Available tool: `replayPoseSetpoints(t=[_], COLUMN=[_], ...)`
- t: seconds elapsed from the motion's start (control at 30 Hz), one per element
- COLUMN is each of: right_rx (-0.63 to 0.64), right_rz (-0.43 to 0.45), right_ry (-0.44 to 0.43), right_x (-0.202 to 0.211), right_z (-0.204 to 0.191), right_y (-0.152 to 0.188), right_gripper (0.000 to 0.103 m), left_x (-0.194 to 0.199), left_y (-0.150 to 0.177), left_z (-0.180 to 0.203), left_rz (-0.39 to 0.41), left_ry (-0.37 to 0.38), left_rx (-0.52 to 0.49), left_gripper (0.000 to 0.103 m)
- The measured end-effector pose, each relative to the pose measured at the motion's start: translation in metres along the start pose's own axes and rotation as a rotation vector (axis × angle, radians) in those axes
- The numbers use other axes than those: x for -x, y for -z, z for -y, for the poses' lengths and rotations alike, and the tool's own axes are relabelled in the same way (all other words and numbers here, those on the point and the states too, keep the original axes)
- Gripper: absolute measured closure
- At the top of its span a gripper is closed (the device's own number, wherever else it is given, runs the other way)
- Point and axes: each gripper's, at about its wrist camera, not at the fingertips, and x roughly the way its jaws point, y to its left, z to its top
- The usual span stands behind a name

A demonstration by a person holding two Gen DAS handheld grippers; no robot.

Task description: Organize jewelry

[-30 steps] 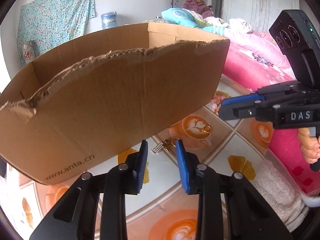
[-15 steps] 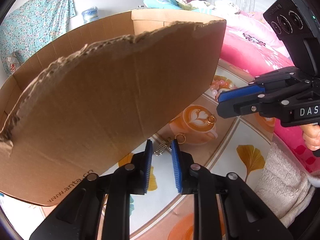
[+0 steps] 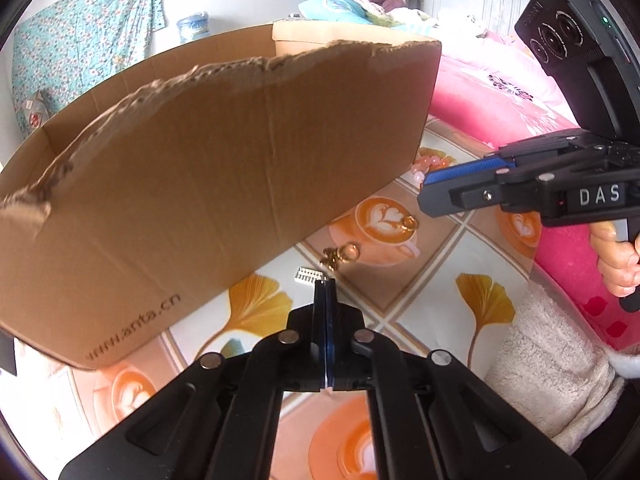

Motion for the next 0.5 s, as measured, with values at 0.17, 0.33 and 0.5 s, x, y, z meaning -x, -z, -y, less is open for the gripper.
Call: replayPoseSetpoints(t=[0.17, 0.33, 0.5], right_rx=[0.0, 0.004, 0.009], right_rz=[0.0, -0.008, -0.005], right_ry=[-0.001, -0.012, -0.013], right_x=[-0.001, -0.003, -0.004], right_z=[-0.002, -0.006, -0.009], right_y=[0.002, 0.003, 0.003], right_gripper=[0.082, 0.082, 0.082], left_x=[0.01, 0.014, 0.008], left_y=[0.008, 0.002, -0.004], left_z=[-0.001, -0.004, -0.001], left_rz=[0.0, 0.032, 0.05], left_ry=[-0.014, -0.027, -0.033], left_rx=[0.026, 0.033, -0.023], left_gripper=[0.103, 0.092, 0.072])
